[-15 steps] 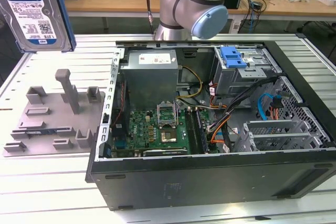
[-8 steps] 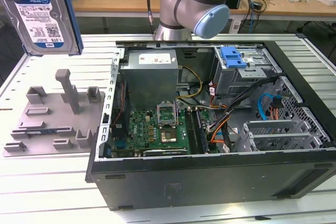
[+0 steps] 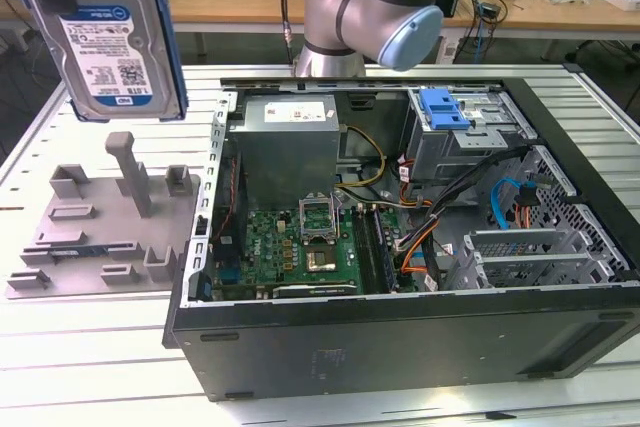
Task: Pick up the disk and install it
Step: 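Pick up the disk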
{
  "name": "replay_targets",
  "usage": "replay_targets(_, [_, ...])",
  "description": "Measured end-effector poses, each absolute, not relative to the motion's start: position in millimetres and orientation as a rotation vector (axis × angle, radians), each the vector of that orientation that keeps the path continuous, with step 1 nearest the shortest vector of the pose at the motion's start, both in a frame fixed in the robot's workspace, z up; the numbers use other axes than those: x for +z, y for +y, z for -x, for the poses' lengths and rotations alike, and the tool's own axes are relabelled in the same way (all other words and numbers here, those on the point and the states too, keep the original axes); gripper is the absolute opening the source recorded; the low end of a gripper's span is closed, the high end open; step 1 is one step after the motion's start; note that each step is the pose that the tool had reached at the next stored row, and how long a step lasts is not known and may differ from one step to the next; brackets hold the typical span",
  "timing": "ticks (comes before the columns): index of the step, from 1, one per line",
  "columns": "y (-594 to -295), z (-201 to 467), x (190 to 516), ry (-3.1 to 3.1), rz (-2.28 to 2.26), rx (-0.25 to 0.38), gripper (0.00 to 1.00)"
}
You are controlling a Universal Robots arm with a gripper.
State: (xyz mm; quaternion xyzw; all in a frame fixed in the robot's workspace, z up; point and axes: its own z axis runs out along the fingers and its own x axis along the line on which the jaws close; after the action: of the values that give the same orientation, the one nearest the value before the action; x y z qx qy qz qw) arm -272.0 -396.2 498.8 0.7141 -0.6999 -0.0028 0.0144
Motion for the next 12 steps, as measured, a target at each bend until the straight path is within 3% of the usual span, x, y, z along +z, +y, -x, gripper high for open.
replay_targets(12, [-426.4,229.3,499.2,-2.177,-2.221,-0.013,0.37])
